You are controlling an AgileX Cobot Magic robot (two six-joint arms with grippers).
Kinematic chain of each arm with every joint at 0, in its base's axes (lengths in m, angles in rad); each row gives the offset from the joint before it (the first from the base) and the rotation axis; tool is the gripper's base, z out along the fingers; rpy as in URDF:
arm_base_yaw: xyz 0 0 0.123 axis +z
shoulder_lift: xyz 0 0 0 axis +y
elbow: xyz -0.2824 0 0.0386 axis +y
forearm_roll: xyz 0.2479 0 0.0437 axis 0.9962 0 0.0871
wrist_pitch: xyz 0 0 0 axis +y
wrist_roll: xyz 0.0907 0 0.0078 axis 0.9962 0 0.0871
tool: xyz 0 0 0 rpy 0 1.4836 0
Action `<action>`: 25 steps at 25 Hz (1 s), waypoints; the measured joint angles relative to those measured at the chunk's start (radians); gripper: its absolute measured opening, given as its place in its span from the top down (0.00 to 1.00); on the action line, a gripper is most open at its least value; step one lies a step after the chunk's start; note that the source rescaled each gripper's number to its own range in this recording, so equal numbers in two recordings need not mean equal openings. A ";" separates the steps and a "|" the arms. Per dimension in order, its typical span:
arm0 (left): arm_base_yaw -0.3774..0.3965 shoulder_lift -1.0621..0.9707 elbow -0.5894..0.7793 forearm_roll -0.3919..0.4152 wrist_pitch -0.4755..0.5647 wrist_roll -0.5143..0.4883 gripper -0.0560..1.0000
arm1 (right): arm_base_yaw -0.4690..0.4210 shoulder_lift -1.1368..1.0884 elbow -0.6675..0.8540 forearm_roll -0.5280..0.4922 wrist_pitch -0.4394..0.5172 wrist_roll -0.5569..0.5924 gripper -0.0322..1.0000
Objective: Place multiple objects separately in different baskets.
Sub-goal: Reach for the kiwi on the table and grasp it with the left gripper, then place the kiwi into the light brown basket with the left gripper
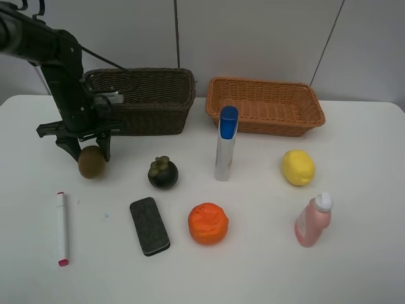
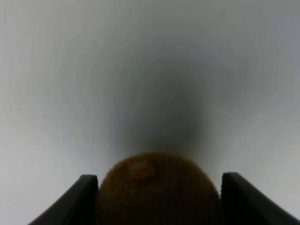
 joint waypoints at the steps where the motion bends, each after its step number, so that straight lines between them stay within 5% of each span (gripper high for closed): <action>1: 0.000 -0.024 0.000 -0.009 0.002 0.002 0.36 | 0.000 0.000 0.000 0.000 0.000 0.000 0.00; 11: 0.000 -0.251 -0.029 -0.073 0.076 0.041 0.36 | 0.000 0.000 0.000 0.000 0.000 0.000 0.00; 16: 0.000 -0.233 -0.167 -0.237 0.082 0.153 0.36 | 0.000 0.000 0.000 0.000 0.000 0.000 0.00; 21: -0.051 -0.114 -0.409 -0.432 -0.034 0.306 0.36 | 0.000 0.000 0.000 0.000 0.000 0.000 0.00; 25: -0.152 0.002 -0.595 -0.495 -0.191 0.435 0.36 | 0.000 0.000 0.000 0.000 0.000 0.000 0.00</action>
